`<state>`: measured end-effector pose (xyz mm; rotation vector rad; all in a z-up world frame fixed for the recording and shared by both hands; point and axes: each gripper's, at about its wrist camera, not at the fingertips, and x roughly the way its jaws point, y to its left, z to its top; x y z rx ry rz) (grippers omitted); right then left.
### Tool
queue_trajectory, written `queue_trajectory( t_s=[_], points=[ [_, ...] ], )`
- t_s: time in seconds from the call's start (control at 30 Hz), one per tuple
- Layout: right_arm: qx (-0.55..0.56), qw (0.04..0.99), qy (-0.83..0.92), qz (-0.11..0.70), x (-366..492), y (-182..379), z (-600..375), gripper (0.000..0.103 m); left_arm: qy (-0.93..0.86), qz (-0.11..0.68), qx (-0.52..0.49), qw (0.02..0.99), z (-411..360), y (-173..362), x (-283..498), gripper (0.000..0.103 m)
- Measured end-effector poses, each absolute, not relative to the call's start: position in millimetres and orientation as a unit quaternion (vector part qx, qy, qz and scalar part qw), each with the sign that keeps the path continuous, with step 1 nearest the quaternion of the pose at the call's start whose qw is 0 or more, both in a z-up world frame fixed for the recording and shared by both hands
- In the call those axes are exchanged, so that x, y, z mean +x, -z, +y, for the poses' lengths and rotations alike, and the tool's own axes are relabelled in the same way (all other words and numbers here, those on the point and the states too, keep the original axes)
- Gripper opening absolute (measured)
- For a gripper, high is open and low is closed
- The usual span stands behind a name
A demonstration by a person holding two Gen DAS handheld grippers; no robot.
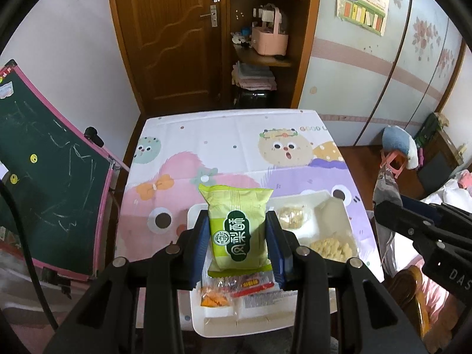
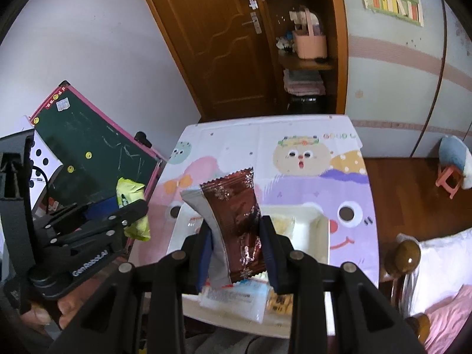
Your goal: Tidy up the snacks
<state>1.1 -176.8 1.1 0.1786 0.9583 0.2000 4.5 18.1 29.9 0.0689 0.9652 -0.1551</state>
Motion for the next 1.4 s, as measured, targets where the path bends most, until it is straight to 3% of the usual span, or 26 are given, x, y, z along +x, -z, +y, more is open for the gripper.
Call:
queue_trajectory(
  t_s=[0.63,0.7,0.73,0.77,0.9,1.4],
  points=[
    [0.076,0.875,-0.051,0.475,-12.5,6.1,-175.9,0.034,0.08,0.463,0.038,0.882,11.8,-25.8,-7.6,0.039],
    [0.072,0.878,-0.044,0.472,-13.0,3.9,-175.4,0.039,0.077,0.456,0.041,0.886,10.2,-28.7,-9.4,0.065],
    [0.071,0.879,-0.042,0.469,-13.7,2.8,-175.5,0.044,0.072,0.449,0.043,0.89,10.1,-31.4,-10.3,0.087],
    [0.071,0.88,-0.04,0.467,-14.3,1.9,-175.9,0.047,0.065,0.436,0.043,0.897,11.1,-34.5,-12.6,0.092],
    [0.082,0.89,-0.027,0.447,-19.0,-3.7,-181.9,0.062,0.062,0.419,0.05,0.905,10.1,-42.7,-16.1,0.092],
    [0.107,0.88,-0.036,0.462,-36.0,4.1,-185.3,0.063,0.051,0.437,0.039,0.897,10.8,-36.1,-29.3,0.093]
  ],
)
